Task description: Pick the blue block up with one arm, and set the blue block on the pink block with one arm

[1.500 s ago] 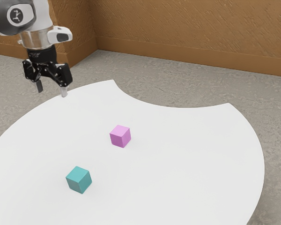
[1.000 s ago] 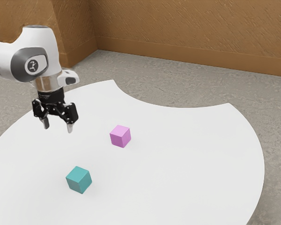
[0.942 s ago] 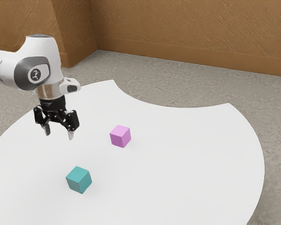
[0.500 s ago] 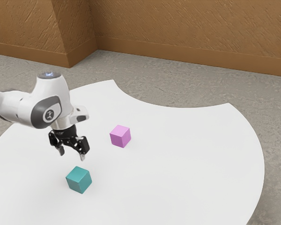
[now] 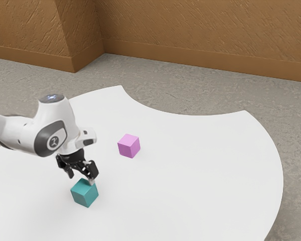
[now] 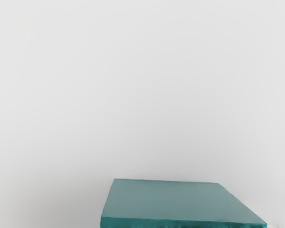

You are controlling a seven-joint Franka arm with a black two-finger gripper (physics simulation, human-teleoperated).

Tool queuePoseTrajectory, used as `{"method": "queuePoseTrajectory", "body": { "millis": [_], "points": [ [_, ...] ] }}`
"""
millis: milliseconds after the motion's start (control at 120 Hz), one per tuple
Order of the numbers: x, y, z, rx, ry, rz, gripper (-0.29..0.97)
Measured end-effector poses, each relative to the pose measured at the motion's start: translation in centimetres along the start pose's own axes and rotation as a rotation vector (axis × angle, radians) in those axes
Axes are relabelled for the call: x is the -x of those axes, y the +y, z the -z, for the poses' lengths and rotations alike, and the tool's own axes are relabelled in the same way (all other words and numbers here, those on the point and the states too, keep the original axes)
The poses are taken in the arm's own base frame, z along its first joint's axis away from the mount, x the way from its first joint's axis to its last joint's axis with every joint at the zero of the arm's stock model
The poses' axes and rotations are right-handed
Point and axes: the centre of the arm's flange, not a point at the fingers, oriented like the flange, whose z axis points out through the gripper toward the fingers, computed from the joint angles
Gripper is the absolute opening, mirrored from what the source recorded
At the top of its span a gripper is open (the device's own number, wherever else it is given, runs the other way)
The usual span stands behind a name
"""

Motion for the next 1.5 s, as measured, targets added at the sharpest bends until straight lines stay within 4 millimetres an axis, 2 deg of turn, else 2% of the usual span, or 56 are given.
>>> {"method": "queuePoseTrajectory", "body": {
  "millis": [108,250,475,817,1192,1250,1375,1500],
  "points": [
    [0.8,0.7,-0.4,0.013,-0.004,-0.006,0.68],
    [1.1,0.3,-0.8,0.020,-0.003,0.005,0.68],
    [2.0,0.5,-2.4,0.019,-0.032,0.000,0.68],
    [1.9,0.7,-4.3,0.011,-0.051,-0.012,0.68],
    [0.9,-0.2,-4.5,0.003,-0.035,-0.006,0.68],
    [0.8,-0.3,-4.5,0.003,-0.034,-0.005,0.63],
    [0.6,-0.1,-4.3,0.002,-0.027,-0.003,0.44],
    [0.2,0.0,-3.8,-0.001,-0.014,0.000,0.37]
  ]
}}
